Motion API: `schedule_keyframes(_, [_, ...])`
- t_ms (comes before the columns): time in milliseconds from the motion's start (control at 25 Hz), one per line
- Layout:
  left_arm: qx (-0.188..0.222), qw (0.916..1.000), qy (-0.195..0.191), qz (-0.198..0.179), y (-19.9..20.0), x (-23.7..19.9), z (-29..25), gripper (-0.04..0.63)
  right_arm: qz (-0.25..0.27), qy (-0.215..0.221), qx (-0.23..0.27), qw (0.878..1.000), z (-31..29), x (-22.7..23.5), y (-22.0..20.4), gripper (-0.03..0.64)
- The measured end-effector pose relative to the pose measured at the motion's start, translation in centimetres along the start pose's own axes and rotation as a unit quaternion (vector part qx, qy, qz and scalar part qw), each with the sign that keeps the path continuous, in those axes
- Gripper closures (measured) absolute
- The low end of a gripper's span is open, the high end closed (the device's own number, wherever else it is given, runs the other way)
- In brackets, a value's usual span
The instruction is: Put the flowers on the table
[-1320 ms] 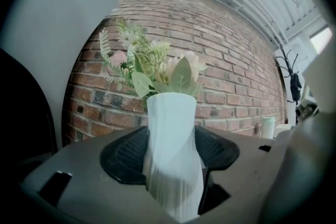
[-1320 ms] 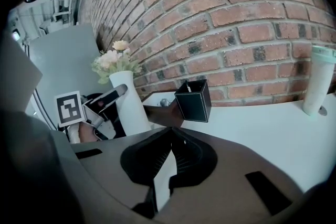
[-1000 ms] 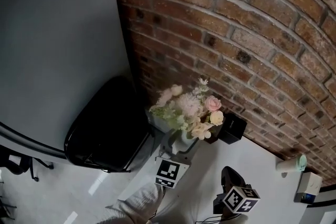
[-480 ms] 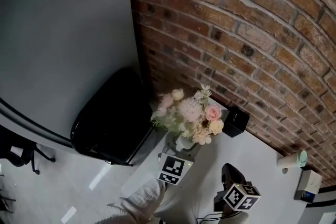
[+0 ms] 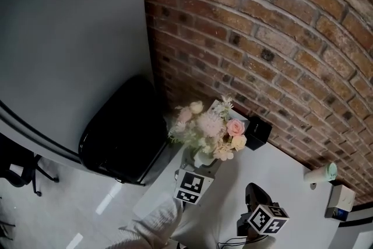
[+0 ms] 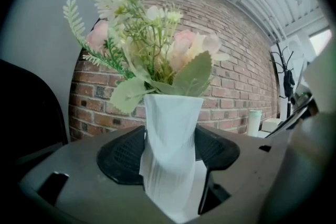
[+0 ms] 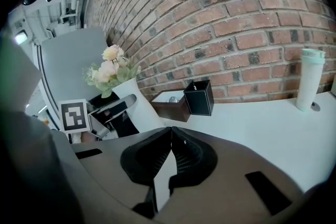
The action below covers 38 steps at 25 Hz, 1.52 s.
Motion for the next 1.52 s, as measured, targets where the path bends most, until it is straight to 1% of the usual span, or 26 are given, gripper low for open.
schedule_keyframes(280, [0.000,0.9999,0.011,0.012,0.0,0.0,0.2,0.304,0.003,-0.007,0.005,1.000,1.2,0.0,-0.2,0.592])
schedule_keyframes(560, [0.009,0.9993,0.034,0.013,0.4,0.1,1.3,0.304,0.000,-0.012,0.011,1.000,2.5,0.0,-0.5,0.593])
schedule_keyframes(680, [-0.003,0.9993,0.035,0.016,0.4,0.2,1.6,0.304,-0.001,-0.012,0.015,1.000,3.0,-0.1,-0.4,0.592])
schedule_keyframes(800, [-0.029,0.9990,0.027,0.018,0.1,0.8,2.1,0.304,-0.002,-0.011,0.021,1.000,3.8,-0.2,-0.5,0.592])
schedule_keyframes(880, [-0.040,0.9987,0.025,0.017,0.1,1.4,2.7,0.304,-0.002,-0.010,0.027,1.000,4.5,-0.3,-0.6,0.592])
schedule_keyframes(1000, [-0.046,0.9985,0.026,0.012,0.6,2.5,4.1,0.305,-0.002,-0.006,0.035,0.999,5.9,-0.7,-0.7,0.592])
schedule_keyframes(1120, [-0.043,0.9985,0.032,0.006,1.4,3.8,6.1,0.305,-0.002,-0.001,0.046,0.999,7.6,-1.0,-0.8,0.592])
schedule_keyframes(1240, [-0.043,0.9983,0.037,0.009,2.0,5.2,8.2,0.305,0.001,0.004,0.060,0.998,9.5,-1.3,-0.9,0.592])
schedule_keyframes(1360, [-0.058,0.9977,0.032,0.016,2.1,7.0,10.3,0.305,-0.002,0.009,0.070,0.998,11.5,-1.6,-1.4,0.593])
schedule_keyframes(1400, [-0.060,0.9976,0.033,0.016,2.2,7.5,11.0,0.313,-0.003,0.011,0.072,0.997,12.1,-1.7,-1.5,0.592])
schedule_keyframes(1440, [-0.058,0.9975,0.037,0.014,2.5,8.1,11.8,0.348,-0.004,0.013,0.074,0.997,12.8,-1.8,-1.7,0.592])
schedule_keyframes(1480, [-0.055,0.9975,0.043,0.011,2.8,8.6,12.6,0.406,-0.005,0.016,0.077,0.997,13.5,-1.9,-1.9,0.593])
schedule_keyframes(1520, [-0.052,0.9975,0.047,0.009,3.0,9.2,13.4,0.442,-0.005,0.018,0.079,0.997,14.2,-1.9,-2.2,0.592])
Point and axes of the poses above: the fingertips, and each gripper's own axes: z backward along the fingers, x to its right, y out of its top, the point moved 5 cm from there along z, backward along the fingers, and after that the axes turned 2 degrees about x, right-handed, at the moved point
